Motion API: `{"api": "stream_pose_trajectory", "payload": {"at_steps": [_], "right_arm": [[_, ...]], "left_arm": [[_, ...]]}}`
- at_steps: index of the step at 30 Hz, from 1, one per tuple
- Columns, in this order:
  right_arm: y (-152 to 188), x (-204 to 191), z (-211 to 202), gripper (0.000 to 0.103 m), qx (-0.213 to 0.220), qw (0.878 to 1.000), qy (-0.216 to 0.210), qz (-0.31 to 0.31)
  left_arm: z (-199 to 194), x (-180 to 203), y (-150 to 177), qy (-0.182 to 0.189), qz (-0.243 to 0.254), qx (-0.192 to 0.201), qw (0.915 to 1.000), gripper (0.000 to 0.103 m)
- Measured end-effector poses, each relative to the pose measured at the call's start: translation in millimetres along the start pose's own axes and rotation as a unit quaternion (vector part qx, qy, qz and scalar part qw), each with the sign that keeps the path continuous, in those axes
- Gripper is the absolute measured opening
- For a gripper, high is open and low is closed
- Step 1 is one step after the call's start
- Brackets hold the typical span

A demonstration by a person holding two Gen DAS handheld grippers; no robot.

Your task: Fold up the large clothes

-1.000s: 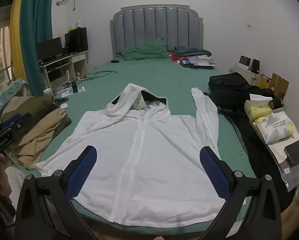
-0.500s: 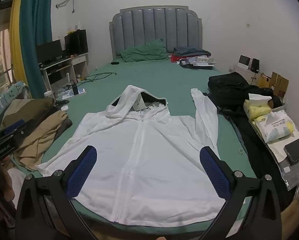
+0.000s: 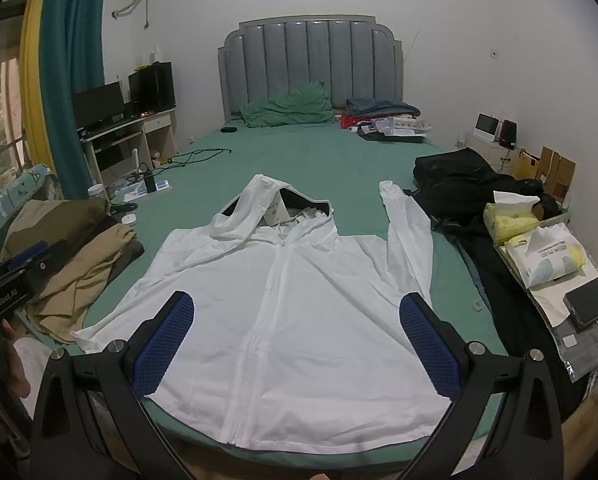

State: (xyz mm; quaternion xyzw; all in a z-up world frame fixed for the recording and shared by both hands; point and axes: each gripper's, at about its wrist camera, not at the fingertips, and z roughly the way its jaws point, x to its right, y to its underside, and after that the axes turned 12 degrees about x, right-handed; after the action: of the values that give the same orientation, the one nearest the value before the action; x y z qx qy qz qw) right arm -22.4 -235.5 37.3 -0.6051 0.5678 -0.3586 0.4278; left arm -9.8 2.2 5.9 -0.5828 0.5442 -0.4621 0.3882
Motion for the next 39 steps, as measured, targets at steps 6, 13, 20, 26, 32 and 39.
{"api": "stream_pose_trajectory", "payload": {"at_steps": [6,13,20,26,32,39], "right_arm": [[0.8,-0.5,-0.4,0.101,0.0,1.0,0.0,0.0],[1.8,1.1,-0.5,0.101,0.0,1.0,0.0,0.0],[1.8,0.9,-0.5,0.101,0.0,1.0,0.001,0.001],[1.7,0.8,-0.6,0.101,0.0,1.0,0.0,0.0],[1.6,0.4,-0.7,0.101,0.0,1.0,0.0,0.001],[1.9,0.7,-0.9,0.101,0.0,1.0,0.0,0.001]], "left_arm": [[-0.5,-2.3,-1.2,-0.02,-0.007,0.004,0.9998,0.068],[-0.1,1.6,-0.3,-0.029,-0.001,-0.003,0.9996,0.068],[-0.2,2.5,0.7,-0.027,0.005,-0.001,0.9996,0.068],[-2.2,4.0,0.5,-0.028,0.011,0.002,0.9996,0.068],[-3.0,5.3,-0.6,-0.022,0.013,0.0,0.9997,0.068],[-3.0,7.8,-1.0,-0.019,0.012,-0.003,0.9997,0.068]]}}
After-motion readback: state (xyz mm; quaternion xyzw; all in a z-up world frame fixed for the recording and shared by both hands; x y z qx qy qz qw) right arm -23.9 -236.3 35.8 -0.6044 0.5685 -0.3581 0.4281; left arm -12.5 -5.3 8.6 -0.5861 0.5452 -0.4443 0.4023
